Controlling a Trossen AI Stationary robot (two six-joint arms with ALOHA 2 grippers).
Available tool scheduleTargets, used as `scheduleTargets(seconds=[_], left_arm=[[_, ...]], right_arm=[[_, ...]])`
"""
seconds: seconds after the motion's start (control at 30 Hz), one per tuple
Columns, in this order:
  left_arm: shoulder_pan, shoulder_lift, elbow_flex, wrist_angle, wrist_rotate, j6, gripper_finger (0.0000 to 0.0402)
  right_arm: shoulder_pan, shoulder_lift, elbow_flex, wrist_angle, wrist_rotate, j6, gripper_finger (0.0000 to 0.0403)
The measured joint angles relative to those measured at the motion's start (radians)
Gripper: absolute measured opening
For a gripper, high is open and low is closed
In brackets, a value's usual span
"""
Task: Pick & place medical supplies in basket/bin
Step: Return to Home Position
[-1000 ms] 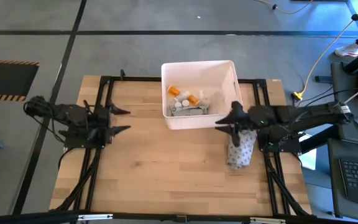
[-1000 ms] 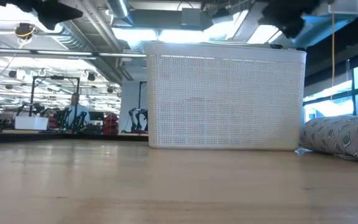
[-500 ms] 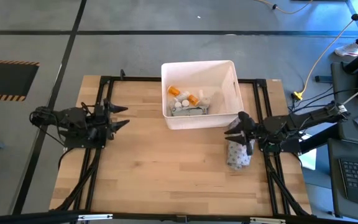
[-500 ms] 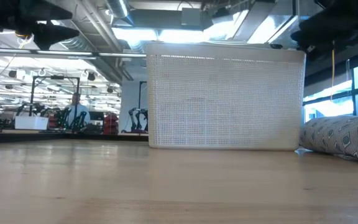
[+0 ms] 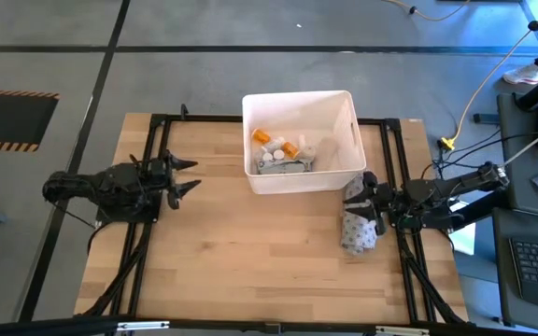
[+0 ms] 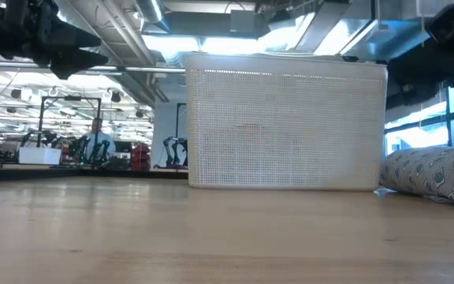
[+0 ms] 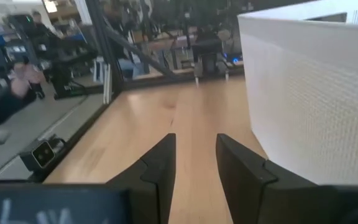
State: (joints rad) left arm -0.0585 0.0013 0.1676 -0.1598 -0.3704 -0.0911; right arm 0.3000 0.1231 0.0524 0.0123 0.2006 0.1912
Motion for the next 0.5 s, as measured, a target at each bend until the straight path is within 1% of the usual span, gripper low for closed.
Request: scheduleTargets(seconds=[0.1,0.17,0.23,0.37,0.5], left_arm=[[0.041,-0.001,-0.035,0.027,0.061,-0.005,0.0288],[0.068,0.001,-0.038,0.042,0.102,-0.023,0.0288],[0.092,-0.001,-0.051,0.039,0.129,-0.036,0.0288],[0.130,-0.001,-0.098,0.132,0.190,-0.045,0.0288],[0.162,-0.001,-0.136,0.154,0.207,-0.071,0.0288]], right_arm=[[-0.001,-0.072,-0.035,0.015,0.000,-0.021,0.0117],[-0.004,-0.101,-0.040,0.046,0.003,-0.058,0.0117],[-0.007,-0.124,-0.040,0.038,0.009,-0.079,0.0117],[-0.010,-0.121,-0.040,0.034,0.009,-0.092,0.0117],[-0.010,-0.122,-0.040,0.034,0.016,-0.116,0.0117]])
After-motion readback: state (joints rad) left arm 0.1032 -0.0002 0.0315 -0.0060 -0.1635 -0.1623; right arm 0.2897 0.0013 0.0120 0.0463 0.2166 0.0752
